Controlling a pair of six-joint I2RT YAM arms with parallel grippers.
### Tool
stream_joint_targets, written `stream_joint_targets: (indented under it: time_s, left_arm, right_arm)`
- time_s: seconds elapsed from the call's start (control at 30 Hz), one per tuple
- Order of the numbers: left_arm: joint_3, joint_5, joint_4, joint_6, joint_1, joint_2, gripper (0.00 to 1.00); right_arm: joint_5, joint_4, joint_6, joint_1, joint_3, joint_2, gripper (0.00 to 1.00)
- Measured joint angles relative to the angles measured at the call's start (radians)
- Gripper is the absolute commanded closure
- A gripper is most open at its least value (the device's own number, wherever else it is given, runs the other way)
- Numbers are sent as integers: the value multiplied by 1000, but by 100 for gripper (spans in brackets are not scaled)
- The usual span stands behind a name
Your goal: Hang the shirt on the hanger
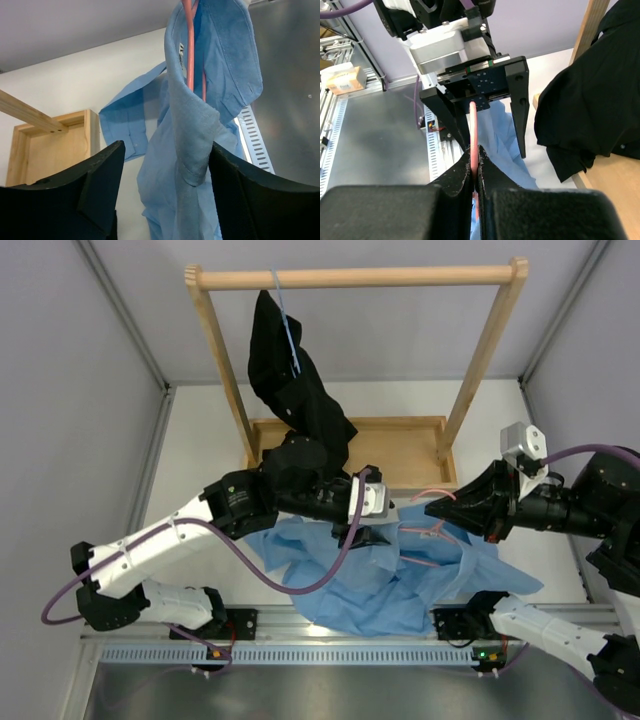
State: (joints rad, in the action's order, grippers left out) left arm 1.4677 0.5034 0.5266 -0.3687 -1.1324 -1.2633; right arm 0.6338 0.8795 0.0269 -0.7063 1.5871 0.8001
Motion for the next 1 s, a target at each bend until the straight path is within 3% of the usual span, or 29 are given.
stream_joint_targets:
  time_s: [0.07, 0.1, 0.13, 0.17, 0.4, 0.47, 0.5, 0.57, 0.67, 0.8, 1.0]
  left_arm:
    - [0, 9, 1, 4, 0, -14, 50]
    - [0, 15, 3, 5, 0, -21, 64]
    - [2, 27, 9, -2, 0, -31, 92]
    - [3, 30, 11, 8, 0, -35, 100]
    - [47, 83, 62, 4, 0, -70, 100]
    - [51, 94, 74, 4, 3, -70, 100]
    - [54, 103, 82, 5, 6, -70, 100]
    - [63, 118, 97, 6, 18, -71, 100]
    - [92, 147, 141, 6, 31, -73, 100]
    - [115, 182, 175, 6, 33, -70, 100]
    - [124, 228, 205, 12, 33, -69, 100]
  right_arm:
    - [2, -4, 0, 0, -12, -10, 100]
    - [3, -7, 0, 0, -16, -15, 100]
    - [3, -8, 0, 0, -19, -21, 100]
    - [3, -11, 0, 0, -23, -26, 100]
    - [-24, -25, -10, 0, -45, -59, 99]
    - [-25, -28, -2, 0, -62, -72, 51]
    - [-25, -27, -1, 0, -72, -81, 42]
    - [-39, -21, -10, 0, -92, -102, 39]
    - [-120, 23, -39, 0, -93, -143, 48]
    - [-222, 137, -66, -1, -39, -232, 34]
    - [-156, 217, -131, -29, -23, -369, 33]
